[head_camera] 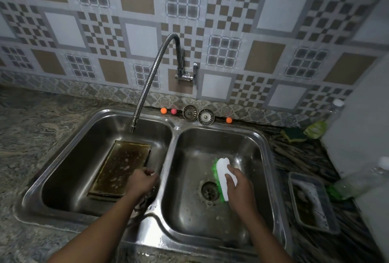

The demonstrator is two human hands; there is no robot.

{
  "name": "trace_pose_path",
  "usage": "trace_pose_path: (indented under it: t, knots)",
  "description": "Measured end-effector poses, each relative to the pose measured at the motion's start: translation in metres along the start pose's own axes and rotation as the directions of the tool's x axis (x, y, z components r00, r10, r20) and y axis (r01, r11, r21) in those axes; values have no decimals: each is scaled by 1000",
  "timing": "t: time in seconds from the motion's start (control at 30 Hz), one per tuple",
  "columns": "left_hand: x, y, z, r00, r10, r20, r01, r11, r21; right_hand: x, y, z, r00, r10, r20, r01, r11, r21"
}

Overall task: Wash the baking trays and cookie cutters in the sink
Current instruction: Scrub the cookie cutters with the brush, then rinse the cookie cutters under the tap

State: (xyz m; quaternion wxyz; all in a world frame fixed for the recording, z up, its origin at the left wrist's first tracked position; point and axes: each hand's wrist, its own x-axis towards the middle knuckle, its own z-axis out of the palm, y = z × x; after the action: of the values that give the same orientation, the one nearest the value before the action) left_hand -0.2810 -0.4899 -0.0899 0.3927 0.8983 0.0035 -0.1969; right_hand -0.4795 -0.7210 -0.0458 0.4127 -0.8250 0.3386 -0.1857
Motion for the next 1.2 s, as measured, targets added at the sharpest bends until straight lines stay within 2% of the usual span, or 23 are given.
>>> trace_pose_path:
  t: [0.27,0.43,0.63,0.93,1.03,1.1,1.2]
  knots:
    - [-41,43,-5,970,235,-52,-228,966,124,-21,-4,-36,996,12,-92,-5,997,75]
    - [-67,55,26,941,336,49,-338,913,228,-53,21,-88,986,35,-163,-33,999,17]
    - [-106,64,81,897,374,238,-428,869,249,-113,81,-142,951,153,-270,-177,982,-64]
    - [-143,60,127,867,365,339,-458,852,253,-150,123,-162,919,306,-250,-338,936,-97]
    - [-144,64,128,870,376,319,-455,862,225,-149,118,-169,910,294,-293,-348,925,-150]
    - [-145,69,127,871,389,300,-458,863,214,-152,114,-173,890,264,-372,-362,904,-225]
    - [-148,78,125,876,399,271,-458,864,209,-145,105,-180,874,125,-469,-335,855,-396]
